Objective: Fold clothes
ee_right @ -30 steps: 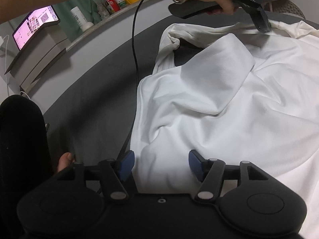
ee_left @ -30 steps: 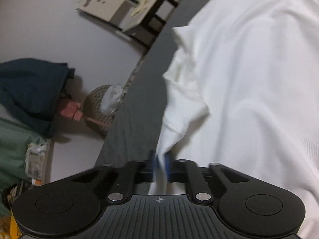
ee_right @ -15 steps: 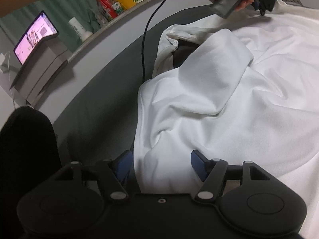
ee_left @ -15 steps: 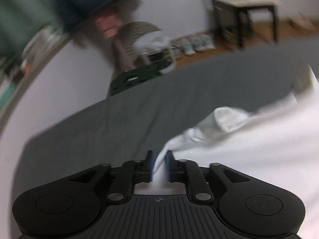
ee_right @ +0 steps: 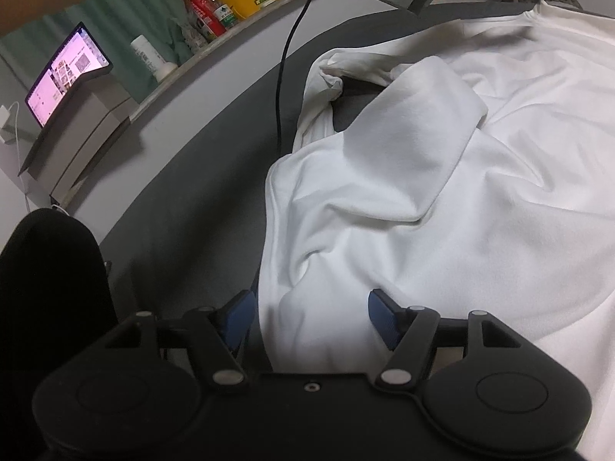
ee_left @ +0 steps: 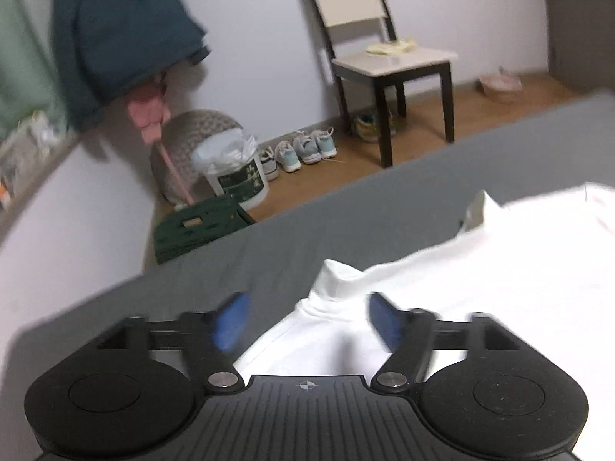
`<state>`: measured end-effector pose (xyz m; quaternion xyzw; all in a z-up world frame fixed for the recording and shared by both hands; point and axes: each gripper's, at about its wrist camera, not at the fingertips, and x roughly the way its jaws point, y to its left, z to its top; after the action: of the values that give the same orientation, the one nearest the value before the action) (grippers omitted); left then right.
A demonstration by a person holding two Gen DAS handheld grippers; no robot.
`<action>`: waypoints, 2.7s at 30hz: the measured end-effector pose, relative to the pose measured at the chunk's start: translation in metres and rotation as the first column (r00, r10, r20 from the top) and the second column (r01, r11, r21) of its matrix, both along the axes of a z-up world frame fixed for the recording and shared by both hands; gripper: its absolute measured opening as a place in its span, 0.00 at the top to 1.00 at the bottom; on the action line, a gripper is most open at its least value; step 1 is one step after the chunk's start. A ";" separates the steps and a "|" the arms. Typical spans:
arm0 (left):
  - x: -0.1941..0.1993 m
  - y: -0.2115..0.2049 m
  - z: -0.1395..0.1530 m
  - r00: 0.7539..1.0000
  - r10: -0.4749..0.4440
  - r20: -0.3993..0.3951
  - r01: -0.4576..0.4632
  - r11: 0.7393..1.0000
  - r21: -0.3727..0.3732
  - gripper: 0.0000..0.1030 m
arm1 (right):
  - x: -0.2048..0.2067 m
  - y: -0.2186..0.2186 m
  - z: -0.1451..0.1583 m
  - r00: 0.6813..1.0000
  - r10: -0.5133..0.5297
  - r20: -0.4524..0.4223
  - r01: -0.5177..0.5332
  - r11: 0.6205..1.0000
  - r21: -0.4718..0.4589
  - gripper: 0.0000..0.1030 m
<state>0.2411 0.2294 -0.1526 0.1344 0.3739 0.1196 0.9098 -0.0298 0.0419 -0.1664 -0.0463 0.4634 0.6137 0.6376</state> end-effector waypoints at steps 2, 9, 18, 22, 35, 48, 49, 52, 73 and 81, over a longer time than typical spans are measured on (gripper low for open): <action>0.003 -0.008 -0.004 1.000 -0.013 0.005 0.012 0.998 0.056 0.27 | -0.001 -0.001 0.000 1.000 -0.002 0.004 0.002 1.000 -0.003 0.37; 0.037 -0.015 -0.022 0.995 0.094 -0.039 -0.090 0.991 0.104 0.27 | 0.000 0.000 -0.001 1.000 0.001 -0.002 -0.001 1.000 -0.002 0.37; 0.044 -0.009 -0.031 0.957 0.285 0.058 -0.287 0.957 0.037 0.27 | 0.015 0.002 -0.008 0.996 0.017 -0.083 -0.014 0.999 0.034 0.35; 0.006 0.019 0.000 0.974 0.212 0.085 -0.211 0.977 -0.018 0.27 | 0.020 0.002 -0.008 0.993 -0.004 -0.121 0.008 0.999 0.032 0.35; -0.293 0.097 0.026 0.884 0.432 -0.179 -0.466 0.846 -0.258 0.00 | -0.003 -0.003 0.006 0.999 -0.011 0.031 0.011 1.000 -0.020 0.35; -0.322 0.081 -0.037 0.808 0.590 -0.018 -0.544 0.732 -0.411 0.04 | -0.010 -0.009 0.008 0.994 -0.044 0.101 0.051 0.996 -0.067 0.35; -0.320 0.079 -0.038 0.790 0.613 0.015 -0.556 0.728 -0.401 0.04 | -0.011 -0.008 0.007 0.994 -0.039 0.106 0.047 0.997 -0.069 0.35; -0.335 0.091 -0.036 0.667 0.732 0.140 -0.590 0.633 -0.501 0.04 | -0.011 -0.007 0.006 0.994 -0.031 0.105 0.038 0.997 -0.065 0.34; -0.308 0.122 -0.062 0.763 0.645 0.033 -0.529 0.653 -0.542 0.97 | -0.012 -0.005 0.006 0.994 -0.004 0.109 0.010 0.998 -0.058 0.29; -0.291 0.152 -0.008 0.843 0.532 -0.086 -0.538 0.828 -0.158 0.97 | -0.013 -0.003 0.005 0.993 -0.003 0.116 0.010 0.998 -0.064 0.29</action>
<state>-0.0499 0.3813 -0.1604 -0.0544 0.4231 0.3334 0.8408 -0.0428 0.0394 -0.1616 -0.1006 0.4453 0.5928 0.6634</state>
